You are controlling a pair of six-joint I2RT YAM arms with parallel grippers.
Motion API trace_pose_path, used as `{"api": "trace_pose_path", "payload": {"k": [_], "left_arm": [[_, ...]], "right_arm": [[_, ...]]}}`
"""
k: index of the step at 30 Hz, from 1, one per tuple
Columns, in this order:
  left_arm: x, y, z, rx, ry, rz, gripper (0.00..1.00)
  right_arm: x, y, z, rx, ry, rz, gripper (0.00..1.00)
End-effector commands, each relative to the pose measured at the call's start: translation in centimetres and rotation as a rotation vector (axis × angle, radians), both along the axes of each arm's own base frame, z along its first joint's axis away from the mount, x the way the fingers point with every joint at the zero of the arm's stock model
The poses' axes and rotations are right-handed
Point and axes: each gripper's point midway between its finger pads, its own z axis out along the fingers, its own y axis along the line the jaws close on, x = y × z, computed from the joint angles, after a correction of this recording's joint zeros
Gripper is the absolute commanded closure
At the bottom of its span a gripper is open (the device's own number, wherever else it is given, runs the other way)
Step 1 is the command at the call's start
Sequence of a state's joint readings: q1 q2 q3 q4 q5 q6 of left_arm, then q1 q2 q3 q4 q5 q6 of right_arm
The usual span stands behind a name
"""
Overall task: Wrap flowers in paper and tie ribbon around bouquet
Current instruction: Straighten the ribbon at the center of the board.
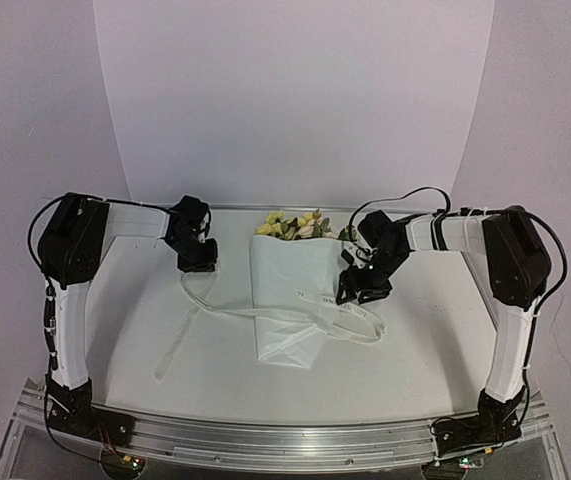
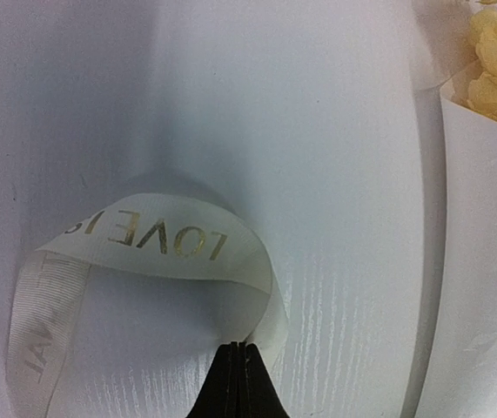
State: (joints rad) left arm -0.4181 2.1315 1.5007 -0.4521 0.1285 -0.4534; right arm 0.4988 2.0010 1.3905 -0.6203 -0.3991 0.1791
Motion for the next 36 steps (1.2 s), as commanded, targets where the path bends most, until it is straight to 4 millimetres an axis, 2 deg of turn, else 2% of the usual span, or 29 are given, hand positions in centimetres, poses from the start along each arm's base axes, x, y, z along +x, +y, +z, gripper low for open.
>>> {"api": "trace_pose_path", "payload": {"k": [1,6,10,16,22,24,28,30,32,34,36], "left_arm": [[1.3,-1.3,3.7,-0.066,-0.062,-0.004,1.00],[1.3,-1.6,4.3,-0.089,-0.065,-0.010,1.00],[1.2,-1.6,4.7,-0.105,-0.070,-0.012,1.00],[0.9,-1.3,5.6,-0.133,-0.085,0.001,1.00],[0.6,-0.7,7.4,-0.154,-0.108,0.020,1.00],[0.6,-0.4,8.4,-0.161,-0.124,0.030,1.00],[0.7,1.0,10.7,-0.162,-0.163,0.079,1.00],[0.7,2.0,12.0,-0.159,-0.192,0.106,1.00],[0.6,2.2,12.2,-0.152,-0.195,0.101,1.00],[0.3,1.9,11.6,-0.145,-0.177,0.075,0.97],[0.0,1.2,10.5,-0.121,-0.159,0.051,0.87]], "right_arm": [[-1.2,0.0,0.1,-0.009,0.096,-0.036,0.35],[-2.6,-0.9,-0.2,-0.027,0.125,-0.062,0.37],[-4.0,-2.2,-0.9,-0.075,0.140,-0.090,0.39],[-5.1,-2.5,-1.8,-0.144,0.140,-0.079,0.46],[-5.4,-3.7,-1.9,-0.243,0.105,-0.094,0.67],[-5.4,-4.0,-1.8,-0.261,0.100,-0.102,0.79],[-5.1,-5.0,-0.1,-0.307,0.068,-0.113,0.99],[-4.7,-5.9,1.6,-0.340,0.030,-0.126,1.00],[-4.6,-6.3,2.9,-0.351,0.009,-0.133,1.00],[-4.5,-6.2,3.9,-0.332,-0.004,-0.139,1.00],[-4.7,-5.9,4.5,-0.307,0.000,-0.152,1.00]]}}
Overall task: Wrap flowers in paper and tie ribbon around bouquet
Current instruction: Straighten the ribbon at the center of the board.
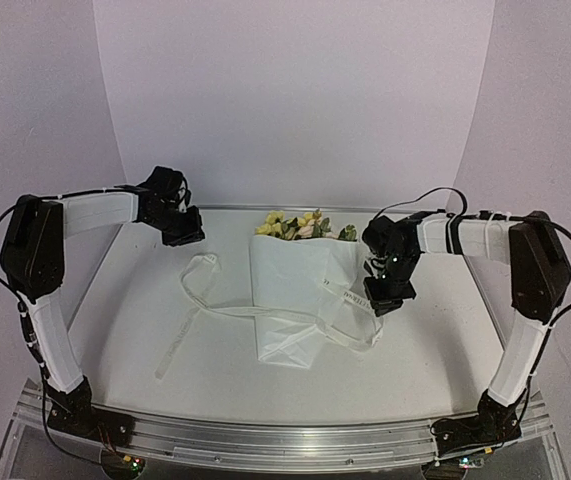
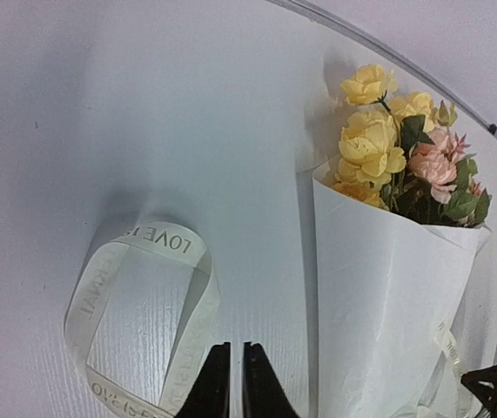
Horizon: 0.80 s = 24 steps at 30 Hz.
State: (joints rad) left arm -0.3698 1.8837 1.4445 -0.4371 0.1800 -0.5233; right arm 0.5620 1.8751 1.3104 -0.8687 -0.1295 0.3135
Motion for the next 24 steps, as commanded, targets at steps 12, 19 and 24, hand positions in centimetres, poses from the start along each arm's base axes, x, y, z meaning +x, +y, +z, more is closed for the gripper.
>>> {"api": "trace_pose_path", "payload": {"k": [12,19,24], "left_arm": [[0.6,-2.0,-7.2,0.231,0.066,-0.062,0.55],[1.0,-1.6,-9.8,0.342,0.082,-0.047,0.53],[0.5,-2.1,-10.9,0.341,0.099,-0.061,0.63]], "right_arm": [[-1.0,-0.5,5.7,0.089,-0.088,-0.133,1.00],[-1.7,-0.6,6.5,0.125,-0.112,-0.146,1.00],[-2.1,-0.9,6.8,0.127,-0.128,-0.148,1.00]]}}
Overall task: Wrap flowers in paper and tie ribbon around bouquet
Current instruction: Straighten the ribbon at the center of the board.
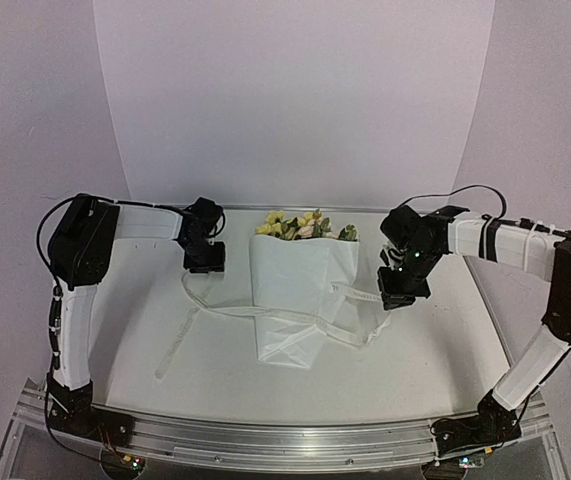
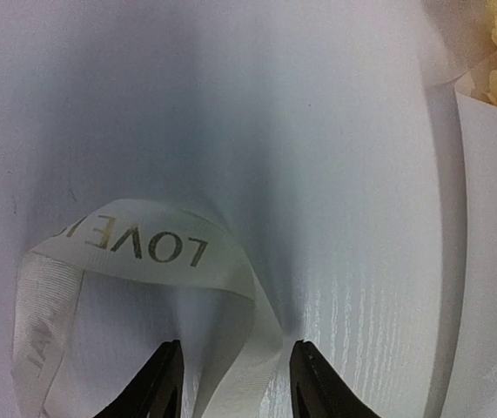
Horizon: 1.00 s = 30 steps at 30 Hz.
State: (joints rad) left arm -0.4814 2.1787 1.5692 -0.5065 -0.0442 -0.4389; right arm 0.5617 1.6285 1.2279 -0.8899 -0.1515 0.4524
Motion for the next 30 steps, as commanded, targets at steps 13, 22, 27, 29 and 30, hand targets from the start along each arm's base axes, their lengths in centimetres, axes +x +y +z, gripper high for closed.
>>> {"api": "trace_pose_path", "payload": {"k": [13,22,27,29,30], "left_arm": [[1.7,2.2,15.6,-0.202,-0.237,0.078,1.00],[-2.4,11.5,33.5,-0.582,-0.607,0.299,1.00],[-6.0,15.7,35.9,-0.758,-0.684,0.468,1.00],[-7.3,16.6,35.8,-0.773,-0.675,0.531,1.00],[-7.9,17.1,35.4,-0.772,-0.663,0.573,1.00]], "right_arm": [[0.8,-5.7,5.1,-0.169,-0.208,-0.083,1.00],[0.2,-11.4,11.1,-0.256,-0.365,-0.178,1.00],[-1.4,-13.3,14.7,-0.279,-0.433,-0.193,1.00],[-2.4,-14.2,15.8,-0.301,-0.443,-0.194,1.00],[-2.9,-14.6,16.2,-0.307,-0.453,-0.197,1.00]]}}
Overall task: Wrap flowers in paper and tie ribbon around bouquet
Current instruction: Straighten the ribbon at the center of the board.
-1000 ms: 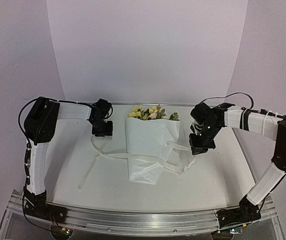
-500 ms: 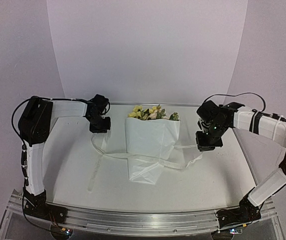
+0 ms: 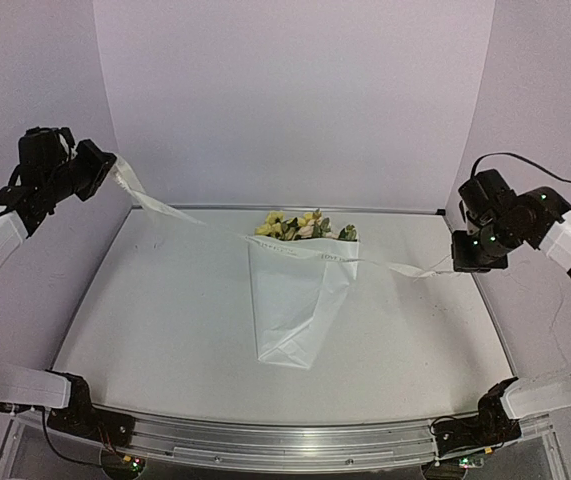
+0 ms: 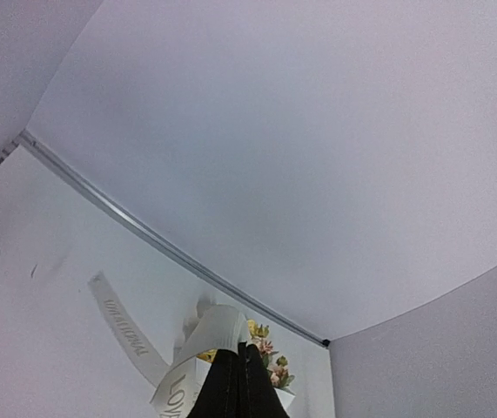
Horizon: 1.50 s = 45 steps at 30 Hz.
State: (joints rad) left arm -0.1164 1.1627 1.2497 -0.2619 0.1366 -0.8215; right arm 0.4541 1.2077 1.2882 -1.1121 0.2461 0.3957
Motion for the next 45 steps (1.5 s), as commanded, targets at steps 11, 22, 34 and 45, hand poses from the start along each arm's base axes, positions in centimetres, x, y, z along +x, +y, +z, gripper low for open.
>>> {"api": "trace_pose_path", "payload": {"k": [11,22,34,45], "left_arm": [[-7.0,2.7,-19.5,-0.212,0.490,0.209,1.00],[-8.6,4.0,-30.1,-0.104,0.716,0.275,0.53],[-6.6,4.1,-30.9,-0.020,0.740,0.252,0.27],[-5.6,2.0,-31.8,-0.040,0.767,0.197,0.32]], "right_arm": [[-5.9,-5.9,-0.8,-0.184,0.058,-0.088,1.00],[-6.6,-7.3,-8.0,-0.260,0.267,-0.189,1.00],[-6.8,-9.5,-9.4,-0.277,0.314,-0.327,1.00],[-8.1,-12.1,-9.9,-0.259,0.351,-0.452,1.00]]}}
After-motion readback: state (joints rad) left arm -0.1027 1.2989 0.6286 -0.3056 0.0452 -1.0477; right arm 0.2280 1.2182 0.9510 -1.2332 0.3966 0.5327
